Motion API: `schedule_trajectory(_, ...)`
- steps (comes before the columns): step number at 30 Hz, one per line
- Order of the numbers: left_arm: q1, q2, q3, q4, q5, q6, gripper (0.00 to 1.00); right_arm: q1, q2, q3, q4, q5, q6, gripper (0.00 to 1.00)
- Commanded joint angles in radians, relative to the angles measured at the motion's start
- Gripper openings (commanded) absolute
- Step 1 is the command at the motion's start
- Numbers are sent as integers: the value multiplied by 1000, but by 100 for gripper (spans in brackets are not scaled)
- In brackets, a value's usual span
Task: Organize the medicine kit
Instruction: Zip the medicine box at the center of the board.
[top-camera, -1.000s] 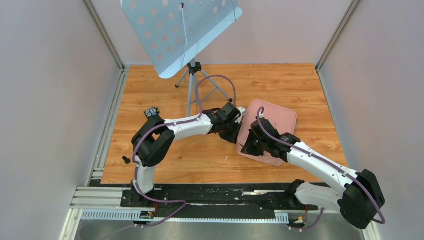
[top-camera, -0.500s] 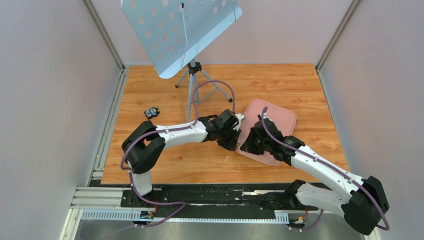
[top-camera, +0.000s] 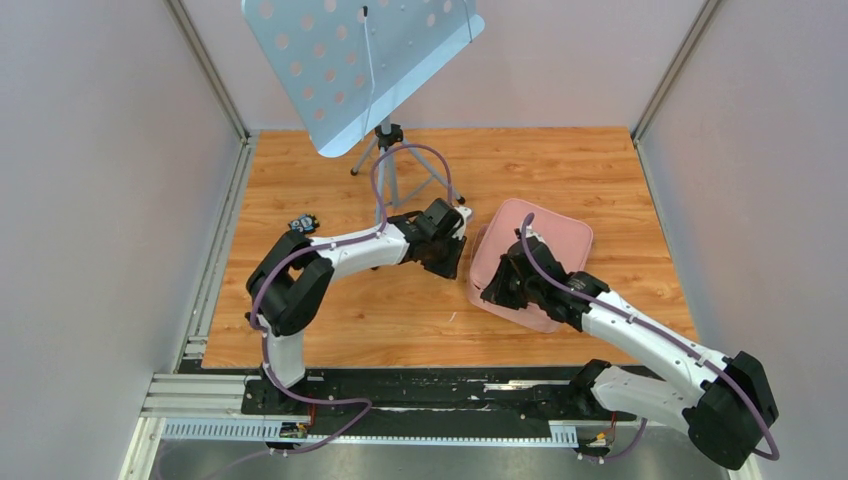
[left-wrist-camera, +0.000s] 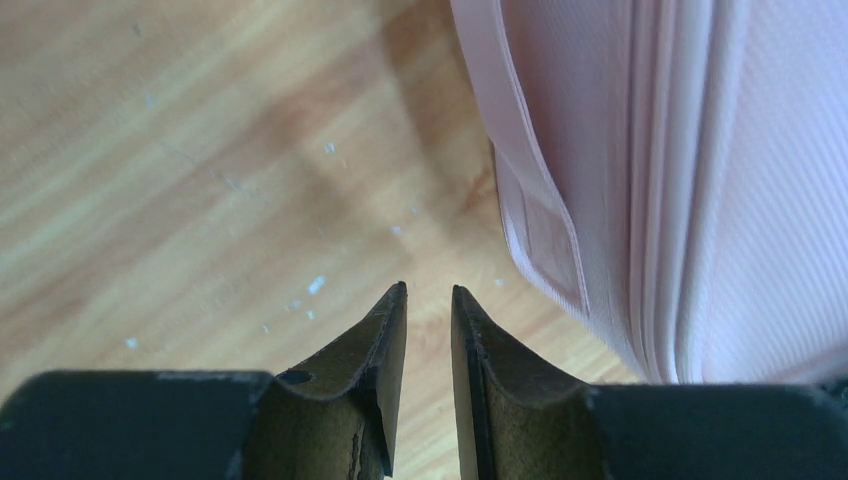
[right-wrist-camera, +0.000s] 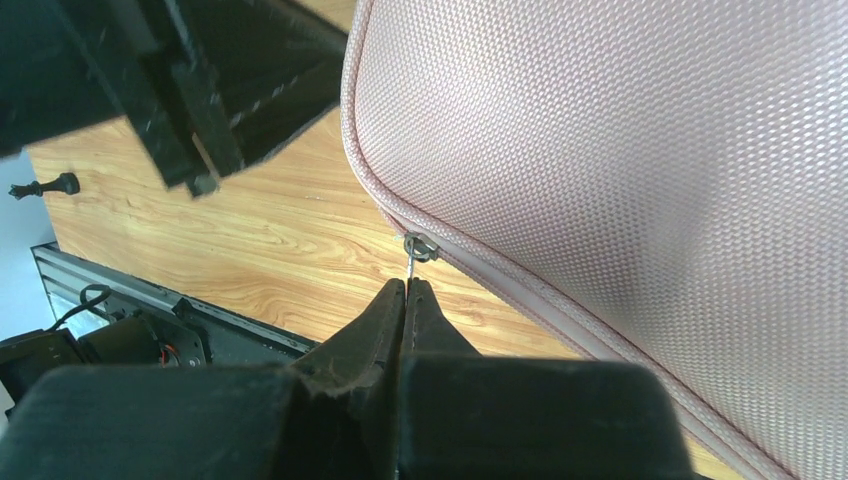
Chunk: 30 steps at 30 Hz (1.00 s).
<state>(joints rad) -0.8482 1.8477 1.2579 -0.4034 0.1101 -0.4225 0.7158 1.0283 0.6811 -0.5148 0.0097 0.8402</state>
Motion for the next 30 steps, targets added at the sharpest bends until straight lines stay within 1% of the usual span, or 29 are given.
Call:
schedule_trajectory(1, 6, 96, 107, 9, 28, 36, 31, 5, 10, 49, 65, 18, -17, 0)
schedule_trajectory(6, -1, 122, 121, 45, 95, 17, 31, 5, 6, 43, 65, 16, -7, 0)
schedule_trajectory(14, -56, 159, 152, 54, 128, 18, 31, 5, 14, 54, 65, 13, -15, 0)
schedule_trajectory(30, -157, 185, 157, 125, 195, -54, 31, 5, -29, 31, 56, 10, 4, 0)
